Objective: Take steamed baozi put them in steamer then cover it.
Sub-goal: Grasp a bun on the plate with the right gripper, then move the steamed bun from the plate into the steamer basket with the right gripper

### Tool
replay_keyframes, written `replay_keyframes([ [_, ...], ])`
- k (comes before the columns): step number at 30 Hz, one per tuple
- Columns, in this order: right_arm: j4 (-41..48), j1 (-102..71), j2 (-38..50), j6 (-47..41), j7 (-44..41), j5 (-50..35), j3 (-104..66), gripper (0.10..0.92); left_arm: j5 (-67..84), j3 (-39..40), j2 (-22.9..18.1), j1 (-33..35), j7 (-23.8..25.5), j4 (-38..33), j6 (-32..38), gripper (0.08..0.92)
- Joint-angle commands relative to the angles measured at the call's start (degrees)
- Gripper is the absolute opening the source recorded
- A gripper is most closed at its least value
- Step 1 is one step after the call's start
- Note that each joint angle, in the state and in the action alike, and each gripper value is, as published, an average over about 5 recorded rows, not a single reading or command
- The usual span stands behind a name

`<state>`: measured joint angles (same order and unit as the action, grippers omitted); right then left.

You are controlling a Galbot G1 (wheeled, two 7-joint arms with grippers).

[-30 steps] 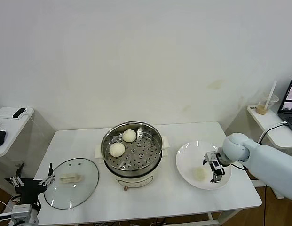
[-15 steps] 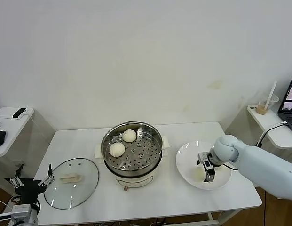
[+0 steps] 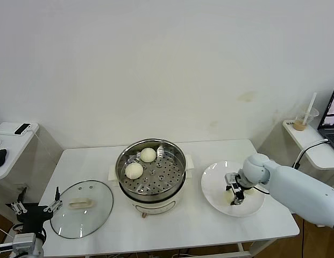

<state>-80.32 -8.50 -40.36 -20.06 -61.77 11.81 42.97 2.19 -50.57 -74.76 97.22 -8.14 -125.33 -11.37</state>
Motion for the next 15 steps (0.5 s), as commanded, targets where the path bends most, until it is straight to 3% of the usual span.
replay_keyframes([
  [1, -0.4, 0.8, 0.6, -0.7, -1.4, -1.2, -1.0, 0.591, 0.0, 0.0, 0.2, 0.1, 0.0, -0.3, 0.0, 0.823],
  [15, -5.9, 19.3, 7.5, 1.9, -6.4, -8.2, 0.6, 0.577, 0.7, 0.6, 0.5, 0.2, 0.0, -0.4, 0.0, 0.823],
])
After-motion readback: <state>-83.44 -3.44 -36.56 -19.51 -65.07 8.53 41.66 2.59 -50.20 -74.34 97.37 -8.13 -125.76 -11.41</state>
